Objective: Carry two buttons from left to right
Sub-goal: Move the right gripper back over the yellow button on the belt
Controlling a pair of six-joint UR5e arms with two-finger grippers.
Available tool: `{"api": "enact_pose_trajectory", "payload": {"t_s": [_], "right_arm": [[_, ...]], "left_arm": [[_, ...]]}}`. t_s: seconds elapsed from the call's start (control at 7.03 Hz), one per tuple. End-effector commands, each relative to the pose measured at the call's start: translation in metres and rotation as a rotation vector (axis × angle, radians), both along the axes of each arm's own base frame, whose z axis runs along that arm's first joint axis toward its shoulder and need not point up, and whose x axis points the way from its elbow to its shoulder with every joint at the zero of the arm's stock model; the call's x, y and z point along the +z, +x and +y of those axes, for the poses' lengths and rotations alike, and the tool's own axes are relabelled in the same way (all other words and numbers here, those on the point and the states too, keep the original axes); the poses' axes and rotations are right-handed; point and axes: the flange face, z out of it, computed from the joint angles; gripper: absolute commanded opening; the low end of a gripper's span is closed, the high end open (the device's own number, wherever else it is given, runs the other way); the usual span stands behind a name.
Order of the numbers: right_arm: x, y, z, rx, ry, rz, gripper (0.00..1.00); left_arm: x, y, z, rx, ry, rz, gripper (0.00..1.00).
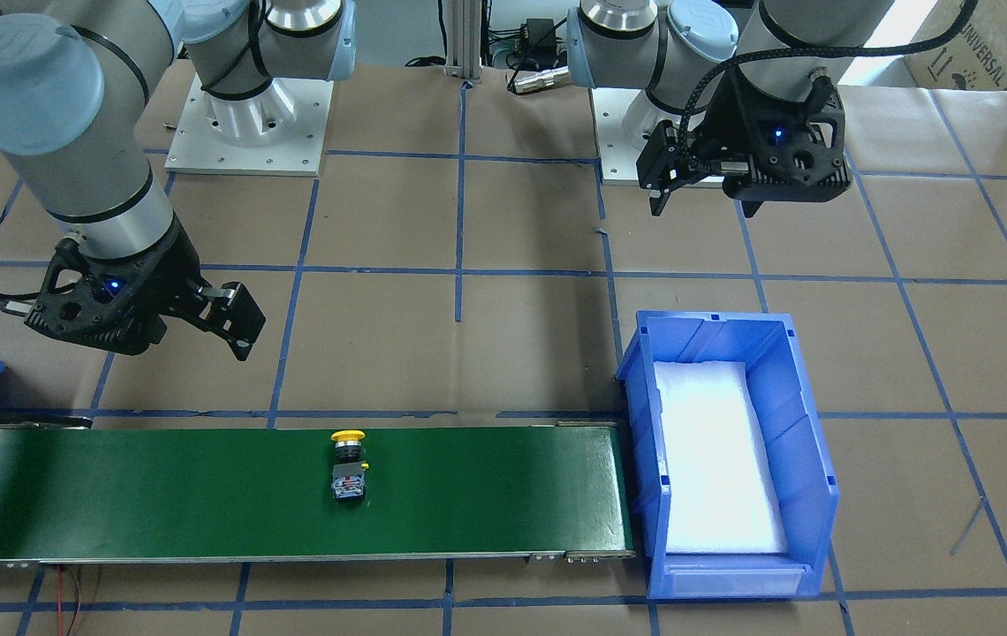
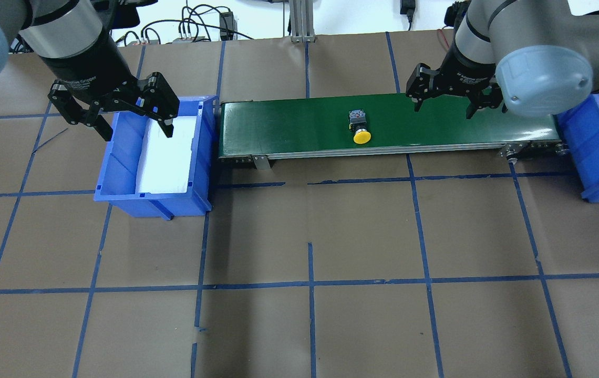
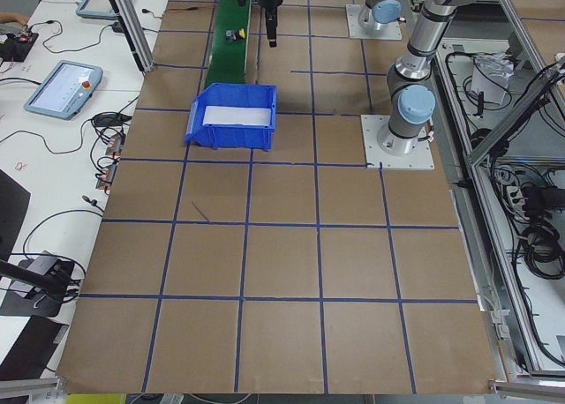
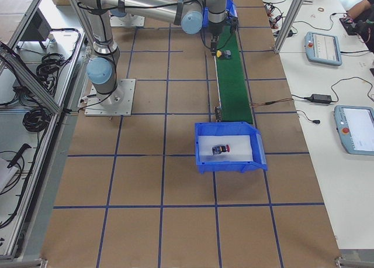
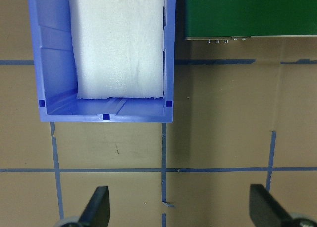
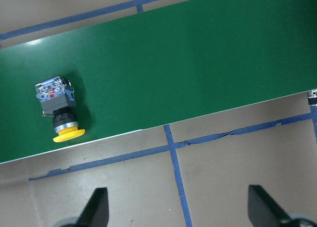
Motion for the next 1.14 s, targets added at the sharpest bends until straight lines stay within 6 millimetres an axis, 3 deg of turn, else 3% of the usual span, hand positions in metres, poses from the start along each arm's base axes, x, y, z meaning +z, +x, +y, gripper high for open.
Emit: {"api": "enact_pose_trajectory", "payload": {"t_s": [0.0,0.43,0.57,0.85,1.0], "right_arm": [[0.010,0.012,-0.007,0.021,-0.023,0.009,1.00],[0.009,0.023,-0.009,0.043,-0.026,0.041,1.00],[-0.004,0.023,-0.020,0.042,-0.013,0.039,1.00],[-0.053,0.026,-0.053,0.021,-0.023,0.031,1.00],[-0.069,0.028,-0.059,0.029,-0.008,0.032,1.00]], "left_arm": [[0.000,0.000,0.000,0.000,-0.001,0.000,1.00],[-0.001,0.000,0.000,0.000,0.001,-0.002,1.00],[0.000,0.001,0.000,0.002,-0.001,0.000,1.00],[0.000,0.001,0.000,0.002,-0.001,0.000,1.00],[0.000,0.001,0.000,0.002,-0.001,0.000,1.00]]}}
